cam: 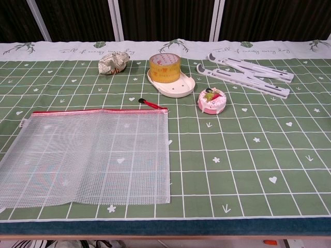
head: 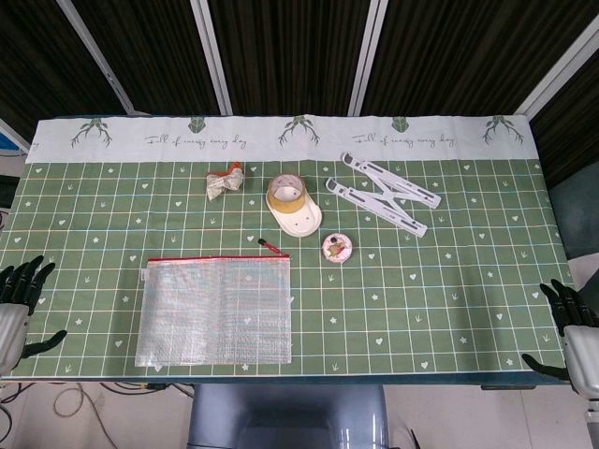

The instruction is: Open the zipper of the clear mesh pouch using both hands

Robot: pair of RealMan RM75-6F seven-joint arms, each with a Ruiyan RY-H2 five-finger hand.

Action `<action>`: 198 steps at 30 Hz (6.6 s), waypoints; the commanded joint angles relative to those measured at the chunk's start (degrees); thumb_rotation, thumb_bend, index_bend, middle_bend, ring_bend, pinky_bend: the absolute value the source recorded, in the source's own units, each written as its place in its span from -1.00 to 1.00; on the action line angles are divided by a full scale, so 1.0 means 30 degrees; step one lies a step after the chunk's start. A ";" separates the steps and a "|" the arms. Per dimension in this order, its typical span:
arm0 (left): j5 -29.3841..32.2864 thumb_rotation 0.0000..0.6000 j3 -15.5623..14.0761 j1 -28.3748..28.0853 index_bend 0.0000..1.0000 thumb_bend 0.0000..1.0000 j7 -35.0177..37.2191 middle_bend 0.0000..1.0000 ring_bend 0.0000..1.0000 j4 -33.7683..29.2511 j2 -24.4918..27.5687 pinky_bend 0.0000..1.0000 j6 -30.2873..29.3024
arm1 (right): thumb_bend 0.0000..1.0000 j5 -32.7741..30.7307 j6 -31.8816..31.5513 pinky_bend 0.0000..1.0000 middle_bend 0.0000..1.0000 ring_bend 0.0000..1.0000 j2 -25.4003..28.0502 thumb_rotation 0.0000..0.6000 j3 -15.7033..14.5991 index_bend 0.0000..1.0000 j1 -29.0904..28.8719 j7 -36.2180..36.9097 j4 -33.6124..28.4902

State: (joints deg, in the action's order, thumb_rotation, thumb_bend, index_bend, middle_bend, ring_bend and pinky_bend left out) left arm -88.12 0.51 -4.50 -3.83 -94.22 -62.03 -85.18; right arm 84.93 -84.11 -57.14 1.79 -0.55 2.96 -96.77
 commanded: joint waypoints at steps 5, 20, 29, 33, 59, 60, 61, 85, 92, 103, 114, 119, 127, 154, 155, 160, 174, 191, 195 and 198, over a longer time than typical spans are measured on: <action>0.0004 1.00 -0.0003 0.0002 -1.00 -0.87 0.0006 -1.00 -1.00 -0.0008 0.0010 -1.00 0.0002 | -0.74 0.0064 -0.0022 -0.60 -1.00 -1.00 0.0008 1.00 -0.0016 -1.00 0.0000 0.0017 -0.0009; -0.0154 1.00 0.0024 -0.0042 -1.00 -0.87 -0.0341 -1.00 -1.00 0.0093 -0.0087 -1.00 -0.0094 | -0.74 -0.0208 0.0018 -0.60 -1.00 -1.00 -0.0051 1.00 0.0080 -1.00 0.0003 0.0032 -0.0041; 0.0153 1.00 0.0761 -0.1262 -0.98 -0.85 -0.2186 -1.00 -1.00 -0.2217 0.0465 -1.00 0.1191 | -0.74 -0.0446 0.0347 -0.60 -1.00 -1.00 -0.0261 1.00 0.0128 -1.00 -0.0144 -0.0146 -0.0105; 0.1571 1.00 0.1857 -0.2756 -0.92 -0.84 -0.4105 -1.00 -1.00 -0.4182 0.0470 -1.00 0.2946 | -0.74 -0.0525 0.0399 -0.60 -1.00 -1.00 -0.0262 1.00 0.0160 -1.00 -0.0166 -0.0085 -0.0160; 1.5399 1.00 0.6188 -1.3722 -0.34 -0.66 -1.7482 -0.82 -1.00 -0.1629 -0.8323 -1.00 0.7485 | -0.74 -0.1391 0.1133 -0.60 -1.00 -1.00 -0.0063 1.00 0.0262 -1.00 -0.0294 0.0399 -0.0609; 1.5792 1.00 0.6227 -1.4095 -0.31 -0.65 -1.7789 -0.80 -1.00 -0.1237 -0.8703 -0.99 0.7509 | -0.74 -0.1442 0.1166 -0.60 -1.00 -1.00 -0.0051 1.00 0.0274 -1.00 -0.0300 0.0429 -0.0613; 1.6165 1.00 0.6266 -1.4443 -0.29 -0.65 -1.8060 -0.77 -1.00 -0.0844 -0.9078 -0.98 0.7508 | -0.74 -0.1488 0.1198 -0.60 -1.00 -1.00 -0.0040 1.00 0.0285 -1.00 -0.0306 0.0466 -0.0620; 1.9471 1.00 0.6377 -1.9483 -0.11 -0.59 -2.0245 -0.40 -0.77 0.8957 -1.5434 -0.54 0.8564 | -0.71 -0.1797 0.1657 -0.60 -1.00 -1.00 0.0171 1.00 0.0307 -1.00 -0.0404 0.1036 -0.0773; 1.9557 1.00 0.6346 -2.0256 -0.06 -0.57 -2.0176 -0.40 -0.77 1.1200 -1.6891 -0.54 0.9043 | -0.70 -0.1878 0.1741 -0.60 -1.00 -1.00 0.0209 1.00 0.0315 -1.00 -0.0414 0.1171 -0.0828; 1.9376 1.00 0.6599 -2.1340 0.00 -0.49 -1.9924 -0.41 -0.76 1.3966 -1.8641 -0.54 0.9965 | -0.69 -0.2017 0.1865 -0.60 -1.00 -1.00 0.0315 1.00 0.0342 -1.00 -0.0421 0.1468 -0.0945; 1.9506 1.00 0.6834 -2.1807 0.01 -0.49 -2.0257 -0.44 -0.77 1.5696 -1.9597 -0.54 1.0476 | -0.66 -0.2075 0.1943 -0.60 -1.00 -1.00 0.0406 1.00 0.0350 -1.00 -0.0423 0.1665 -0.1042; 1.9519 1.00 0.6801 -2.1728 0.03 -0.46 -2.0437 -0.45 -0.77 1.5818 -1.9690 -0.54 1.0569 | -0.66 -0.2104 0.1959 -0.60 -1.00 -1.00 0.0410 1.00 0.0355 -1.00 -0.0425 0.1688 -0.1070; 1.9520 1.00 0.6741 -2.1451 0.12 -0.42 -2.0710 -0.44 -0.76 1.5546 -1.9563 -0.54 1.0581 | -0.66 -0.2077 0.1954 -0.60 -1.00 -1.00 0.0442 1.00 0.0351 -1.00 -0.0416 0.1790 -0.1122; 1.7779 1.00 0.6613 -2.0980 0.20 -0.15 -2.1184 -0.44 -0.76 0.8729 -1.5610 -0.54 0.8491 | -0.66 -0.1438 0.1824 -0.60 -1.00 -1.00 0.0529 1.00 0.0178 -1.00 -0.0414 0.2130 -0.1222; 1.7775 1.00 0.6692 -2.0979 0.20 -0.15 -2.1212 -0.44 -0.77 0.8246 -1.5323 -0.55 0.8340 | -0.66 -0.1442 0.1828 -0.60 -1.00 -1.00 0.0527 1.00 0.0175 -1.00 -0.0419 0.2083 -0.1216; 1.7801 1.00 0.7250 -2.1048 0.20 -0.15 -2.1264 -0.44 -0.77 0.5777 -1.3765 -0.55 0.7561 | -0.66 -0.1705 0.2075 -0.60 -1.00 -1.00 0.0620 1.00 0.0214 -1.00 -0.0525 0.1888 -0.1418; 1.8031 1.00 0.8377 -2.2023 0.21 -0.15 -2.0695 -0.42 -0.76 0.1209 -1.1085 -0.55 0.6798 | -0.61 -0.5454 0.5286 -0.60 -1.00 -1.00 0.2465 1.00 0.1368 -1.00 -0.2351 0.1645 -0.7302; 1.9197 1.00 0.8186 -2.3328 0.21 -0.15 -2.0210 -0.42 -0.76 -0.0051 -1.0600 -0.55 0.5892 | -0.41 -1.9504 0.7392 -0.60 -1.00 -1.00 0.0123 1.00 0.6620 -0.69 -1.0391 -0.0403 -1.0527; 1.9310 1.00 0.8155 -2.3624 0.21 -0.15 -2.0222 -0.42 -0.77 -0.0231 -1.0437 -0.55 0.5729 | -0.41 -2.2247 0.6729 -0.60 -1.00 -1.00 -0.1123 1.00 0.7513 -0.59 -1.2320 -0.1064 -1.0146; 1.9448 1.00 0.8135 -2.3781 0.21 -0.15 -2.0210 -0.42 -0.77 -0.0389 -1.0271 -0.55 0.5596 | -0.39 -2.3634 0.6069 -0.60 -1.00 -1.00 -0.2073 1.00 0.7943 -0.51 -1.3453 -0.1514 -0.9912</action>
State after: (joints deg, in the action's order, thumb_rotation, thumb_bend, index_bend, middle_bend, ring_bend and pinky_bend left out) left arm -29.83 24.93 -75.78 -64.48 -95.31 -92.90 -68.32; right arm 17.65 -64.09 -60.31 23.44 -37.50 0.38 -127.22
